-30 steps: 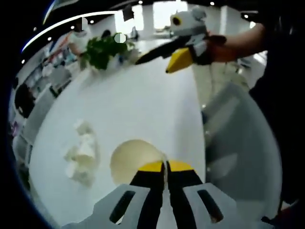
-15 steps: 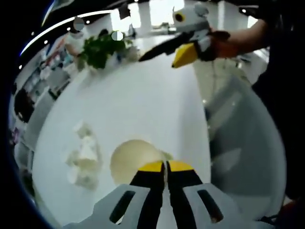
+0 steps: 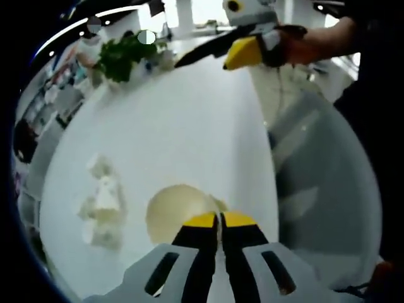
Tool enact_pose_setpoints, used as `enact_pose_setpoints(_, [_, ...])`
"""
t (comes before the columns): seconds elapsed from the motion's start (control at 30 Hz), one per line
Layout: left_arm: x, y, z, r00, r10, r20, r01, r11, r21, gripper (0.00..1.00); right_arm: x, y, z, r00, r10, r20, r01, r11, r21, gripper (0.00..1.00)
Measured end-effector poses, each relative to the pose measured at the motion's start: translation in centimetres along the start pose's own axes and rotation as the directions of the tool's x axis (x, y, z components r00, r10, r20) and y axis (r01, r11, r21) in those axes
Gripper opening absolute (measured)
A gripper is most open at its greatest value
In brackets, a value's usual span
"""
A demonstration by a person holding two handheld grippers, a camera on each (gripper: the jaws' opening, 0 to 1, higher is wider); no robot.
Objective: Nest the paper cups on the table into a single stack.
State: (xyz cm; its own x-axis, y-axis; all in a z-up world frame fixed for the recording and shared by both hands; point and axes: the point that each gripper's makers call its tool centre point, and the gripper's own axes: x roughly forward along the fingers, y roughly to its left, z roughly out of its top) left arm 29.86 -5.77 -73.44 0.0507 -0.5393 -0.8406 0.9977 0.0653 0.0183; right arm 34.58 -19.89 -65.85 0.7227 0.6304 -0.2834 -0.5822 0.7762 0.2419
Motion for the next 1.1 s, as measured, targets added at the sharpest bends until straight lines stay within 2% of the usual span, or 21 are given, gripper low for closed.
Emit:
enact_pose_setpoints(0.4, [1.2,-0.3,-0.9,0.999,-0.032,-0.020,0.033,0.999,0.020,0.01,0.2,-0.3,-0.3,1.000,-0.003,0.002,0.003,1.000,0.013,0.94])
enact_pose_setpoints(0.5, [1.3,-0.5,-0.8,0.999,-0.046,-0.009,0.046,0.998,0.030,0.04,0.2,-0.5,-0.5,1.000,-0.004,0.000,0.004,1.000,0.018,0.94])
enact_pose_setpoints(0.57, [1.7,-0.3,-1.2,0.999,-0.046,-0.029,0.047,0.999,0.020,0.07,0.2,-0.5,-0.6,1.000,-0.001,-0.001,0.001,1.000,0.021,0.93])
enact_pose_setpoints(0.77, [2.0,-0.6,-1.5,0.998,-0.051,-0.026,0.051,0.999,-0.005,0.11,-0.1,-0.6,-0.9,1.000,-0.004,-0.003,0.004,1.000,0.025,0.93])
enact_pose_setpoints(1.1, [2.2,-1.2,-1.5,0.999,-0.038,-0.003,0.038,0.999,-0.023,0.08,-0.4,-0.7,-1.6,1.000,-0.001,-0.007,0.001,1.000,0.021,0.93])
